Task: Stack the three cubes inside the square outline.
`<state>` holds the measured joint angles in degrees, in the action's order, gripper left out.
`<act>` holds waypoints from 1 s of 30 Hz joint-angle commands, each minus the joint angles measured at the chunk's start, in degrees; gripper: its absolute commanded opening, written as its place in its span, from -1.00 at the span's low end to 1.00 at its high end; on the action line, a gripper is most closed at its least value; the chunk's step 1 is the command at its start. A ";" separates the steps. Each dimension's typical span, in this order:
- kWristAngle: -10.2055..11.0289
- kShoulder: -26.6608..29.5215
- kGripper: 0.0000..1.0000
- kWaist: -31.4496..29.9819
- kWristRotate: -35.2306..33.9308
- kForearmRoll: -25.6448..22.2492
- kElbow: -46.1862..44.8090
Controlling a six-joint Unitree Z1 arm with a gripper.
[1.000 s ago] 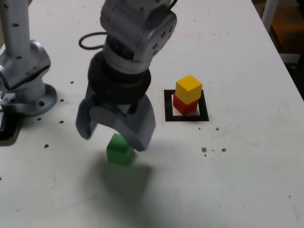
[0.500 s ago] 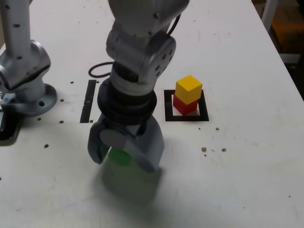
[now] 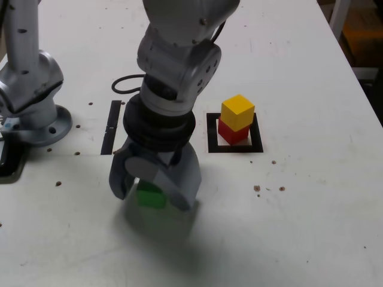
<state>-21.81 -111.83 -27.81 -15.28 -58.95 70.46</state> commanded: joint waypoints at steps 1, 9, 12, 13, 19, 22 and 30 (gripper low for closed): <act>-0.20 -0.28 0.78 0.64 0.79 0.25 -0.34; -0.37 -1.20 0.53 2.68 2.57 0.67 -1.09; -1.01 -1.29 0.35 2.84 2.62 1.59 -1.95; -1.28 -1.30 0.29 2.85 2.63 2.03 -2.28; -2.01 -1.55 -0.01 3.05 3.25 3.45 -3.24; -1.86 -1.61 -0.06 3.19 3.60 3.63 -3.20; -1.46 -0.91 -0.11 3.20 3.67 3.89 -2.60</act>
<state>-23.38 -112.93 -24.70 -11.60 -54.86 67.77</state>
